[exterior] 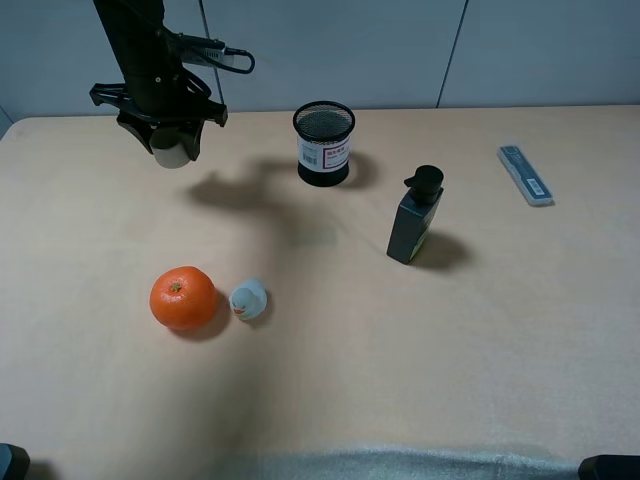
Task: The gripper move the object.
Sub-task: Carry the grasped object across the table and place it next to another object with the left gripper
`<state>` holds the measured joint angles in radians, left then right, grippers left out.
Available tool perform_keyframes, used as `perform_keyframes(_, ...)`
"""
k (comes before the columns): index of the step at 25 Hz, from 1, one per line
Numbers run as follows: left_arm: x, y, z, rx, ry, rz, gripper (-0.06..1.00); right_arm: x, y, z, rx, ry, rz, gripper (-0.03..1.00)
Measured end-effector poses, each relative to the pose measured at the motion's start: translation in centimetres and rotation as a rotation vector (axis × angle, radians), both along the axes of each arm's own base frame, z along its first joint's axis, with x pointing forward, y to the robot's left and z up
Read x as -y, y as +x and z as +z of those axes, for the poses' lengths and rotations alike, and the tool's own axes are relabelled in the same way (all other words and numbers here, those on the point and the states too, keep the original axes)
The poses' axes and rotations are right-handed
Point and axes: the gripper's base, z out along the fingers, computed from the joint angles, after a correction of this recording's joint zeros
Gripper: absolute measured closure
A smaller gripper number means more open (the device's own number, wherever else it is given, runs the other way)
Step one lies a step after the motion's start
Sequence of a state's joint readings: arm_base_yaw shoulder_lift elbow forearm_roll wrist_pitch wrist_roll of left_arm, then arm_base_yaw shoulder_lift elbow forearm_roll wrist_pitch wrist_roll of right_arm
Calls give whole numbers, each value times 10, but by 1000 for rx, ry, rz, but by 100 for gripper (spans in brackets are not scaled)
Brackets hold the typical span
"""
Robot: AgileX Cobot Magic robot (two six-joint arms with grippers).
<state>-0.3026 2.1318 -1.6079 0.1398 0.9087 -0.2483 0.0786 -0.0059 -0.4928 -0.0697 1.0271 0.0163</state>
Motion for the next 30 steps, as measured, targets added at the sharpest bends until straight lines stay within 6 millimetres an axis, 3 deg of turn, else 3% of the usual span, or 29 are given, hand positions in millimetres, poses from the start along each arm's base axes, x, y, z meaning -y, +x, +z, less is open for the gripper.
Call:
perform_keyframes(18, 34, -8, 60, 18, -40, -48, 39, 0, 0, 0, 0, -1, 0, 28)
perform_keyframes(30, 86, -18, 112, 121, -113, -157, 39, 0, 0, 0, 0, -1, 0, 28)
